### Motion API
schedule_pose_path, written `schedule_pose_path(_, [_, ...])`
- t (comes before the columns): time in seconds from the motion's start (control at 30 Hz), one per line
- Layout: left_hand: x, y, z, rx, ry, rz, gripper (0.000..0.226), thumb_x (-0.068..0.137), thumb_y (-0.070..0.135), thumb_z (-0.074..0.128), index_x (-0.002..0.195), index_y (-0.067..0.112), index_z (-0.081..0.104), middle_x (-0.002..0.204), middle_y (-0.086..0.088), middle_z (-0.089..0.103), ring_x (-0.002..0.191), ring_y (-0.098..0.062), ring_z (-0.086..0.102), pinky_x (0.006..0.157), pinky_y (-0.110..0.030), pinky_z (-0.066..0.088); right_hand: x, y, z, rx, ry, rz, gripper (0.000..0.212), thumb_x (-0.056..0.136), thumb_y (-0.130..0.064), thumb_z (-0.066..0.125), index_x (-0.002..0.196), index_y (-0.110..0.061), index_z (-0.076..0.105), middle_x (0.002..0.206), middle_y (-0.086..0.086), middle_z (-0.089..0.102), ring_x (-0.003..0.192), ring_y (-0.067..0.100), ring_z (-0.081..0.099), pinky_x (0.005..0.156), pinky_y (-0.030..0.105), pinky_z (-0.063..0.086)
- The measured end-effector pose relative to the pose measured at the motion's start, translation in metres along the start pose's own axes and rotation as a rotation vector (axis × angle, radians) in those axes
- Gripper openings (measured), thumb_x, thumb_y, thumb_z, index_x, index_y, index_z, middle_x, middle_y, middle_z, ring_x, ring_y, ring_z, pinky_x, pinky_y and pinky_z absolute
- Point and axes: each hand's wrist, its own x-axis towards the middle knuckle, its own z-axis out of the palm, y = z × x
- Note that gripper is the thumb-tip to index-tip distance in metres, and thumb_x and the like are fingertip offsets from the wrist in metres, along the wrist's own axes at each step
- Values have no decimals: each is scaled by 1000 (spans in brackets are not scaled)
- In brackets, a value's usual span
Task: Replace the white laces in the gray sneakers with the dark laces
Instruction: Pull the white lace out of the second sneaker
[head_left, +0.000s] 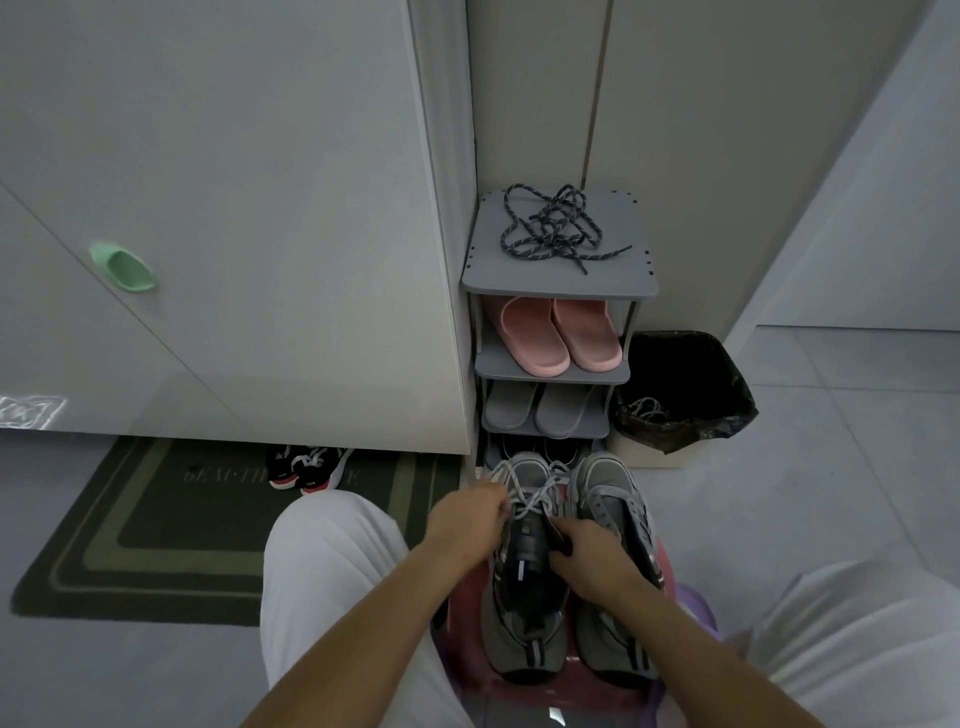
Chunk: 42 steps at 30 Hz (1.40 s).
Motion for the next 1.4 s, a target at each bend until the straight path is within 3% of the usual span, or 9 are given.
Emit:
schedule_pose_path(0.2, [7,-2,-10,132,60,-132,13,91,11,47,96,13,59,103,-5,62,91,-23,62,71,-30,46,1,-1,-1,0,-12,0,30,85,-12,53,113,-11,63,110,11,66,100,25,61,85,30,48])
schedule_pose_path(0.37, [8,-22,-23,48,98,-260,15,92,10,47,98,11,60,102,-5,61,89,-23,61,69,-32,45,0,0,-1,-2,-14,1,29,86,-12,53,114,-13,62,112,9,65,102,24,60,87,28,47])
schedule_pose_path(0.6, [1,-8,5,-195,-38,9,19,90,15,56,108,15,63,110,-2,65,99,-16,61,88,-29,49,0,1,-1,-25,-5,-7,27,84,-12,53,110,-10,62,108,11,65,99,27,61,83,29,47])
schedule_pose_path(1.0, [3,-11,4,-217,17,-55,27,95,13,47,111,13,68,116,-5,63,107,-18,58,84,-18,37,1,2,0,5,-9,-29,32,84,-14,53,116,-12,61,111,10,65,101,26,60,87,31,49])
schedule_pose_path(1.23, [-1,-3,6,-243,-24,-63,29,90,5,46,110,9,67,111,-10,61,103,-23,59,84,-22,41,1,3,0,-4,-5,-28,31,84,-14,53,114,-11,61,109,11,65,99,26,60,86,33,49])
schedule_pose_path(1.4, [-4,1,9,-197,-40,-5,24,88,13,51,107,9,65,103,-12,61,94,-24,59,82,-31,47,1,4,-1,-13,-1,-33,28,84,-13,53,110,-9,62,104,13,65,95,27,61,80,31,48])
